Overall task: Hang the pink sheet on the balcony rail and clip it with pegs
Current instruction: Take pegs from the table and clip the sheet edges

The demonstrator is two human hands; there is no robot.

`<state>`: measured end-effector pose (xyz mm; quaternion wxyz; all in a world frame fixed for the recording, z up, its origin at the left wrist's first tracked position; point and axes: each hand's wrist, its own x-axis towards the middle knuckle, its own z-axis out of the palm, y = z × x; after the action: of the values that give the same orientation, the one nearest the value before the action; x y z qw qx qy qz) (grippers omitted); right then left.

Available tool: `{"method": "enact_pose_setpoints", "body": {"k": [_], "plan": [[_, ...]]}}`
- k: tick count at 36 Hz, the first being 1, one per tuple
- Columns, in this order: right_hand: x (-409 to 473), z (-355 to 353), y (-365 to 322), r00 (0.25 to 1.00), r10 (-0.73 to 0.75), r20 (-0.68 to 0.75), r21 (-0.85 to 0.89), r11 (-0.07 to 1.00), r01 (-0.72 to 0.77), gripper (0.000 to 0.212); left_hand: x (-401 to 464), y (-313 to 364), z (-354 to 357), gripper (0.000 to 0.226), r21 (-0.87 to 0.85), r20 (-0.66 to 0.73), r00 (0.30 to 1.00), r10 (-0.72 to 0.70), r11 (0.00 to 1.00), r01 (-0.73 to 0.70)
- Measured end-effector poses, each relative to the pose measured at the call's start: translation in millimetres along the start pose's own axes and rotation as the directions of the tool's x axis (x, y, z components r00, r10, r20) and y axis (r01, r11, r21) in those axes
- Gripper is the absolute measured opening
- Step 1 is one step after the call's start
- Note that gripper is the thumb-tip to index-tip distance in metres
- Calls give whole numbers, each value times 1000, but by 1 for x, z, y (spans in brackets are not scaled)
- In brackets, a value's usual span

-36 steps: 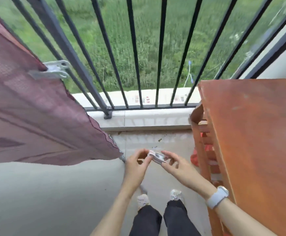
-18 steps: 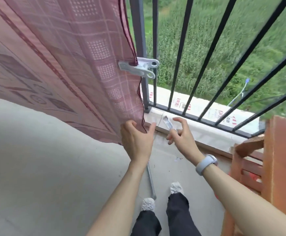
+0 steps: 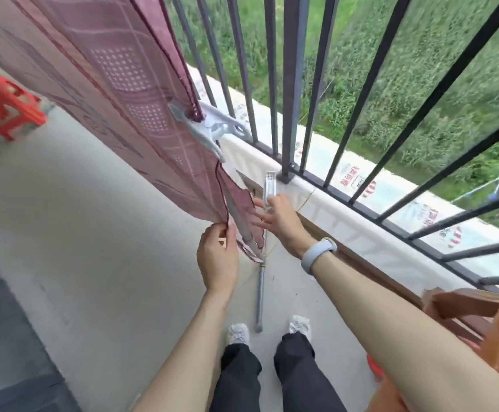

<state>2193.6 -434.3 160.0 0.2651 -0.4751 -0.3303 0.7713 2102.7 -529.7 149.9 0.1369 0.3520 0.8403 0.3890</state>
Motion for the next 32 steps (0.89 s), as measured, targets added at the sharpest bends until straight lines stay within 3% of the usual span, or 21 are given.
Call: {"method": "enact_pose_setpoints", "body": {"k": [6,10,14,18,20,22,24,26,29,32], "plan": [[2,-6,-2,1000,4,-14,128,992,-2,14,10,14,1,10,9,62,998,2,1000,-2],[-7,-18,12,1000,20,19,75,997,-21,10,14,28,8,22,-20,69,998,10,1000,-9],[-17,-20,20,999,18,36,96,995,-22,11,12,49,16,46,107,51,993,-105,989,99],[-20,-17,20,998,37,42,139,989,-43,10,15,62,22,38,216,-32,985,-171,961,174],[-19,-20,22,999,18,32,52,998,-20,9,19,59,22,40,265,-39,985,-166,949,170],[-20,-28,29,998,-64,-2,-159,985,63,6,24,50,18,41,241,-2,989,-146,960,143],[-22,-39,36,980,-197,2,-465,868,176,11,29,42,10,43,231,46,994,-103,969,89],[-23,-51,41,950,-306,69,-694,669,266,20,34,36,2,47,242,85,994,-72,969,50],[-24,-57,42,911,-362,196,-839,419,347,26,36,35,-8,47,244,117,991,-60,969,30],[-27,-58,44,899,-343,272,-894,255,367,29,37,39,-7,46,244,132,985,-113,967,78]]}}
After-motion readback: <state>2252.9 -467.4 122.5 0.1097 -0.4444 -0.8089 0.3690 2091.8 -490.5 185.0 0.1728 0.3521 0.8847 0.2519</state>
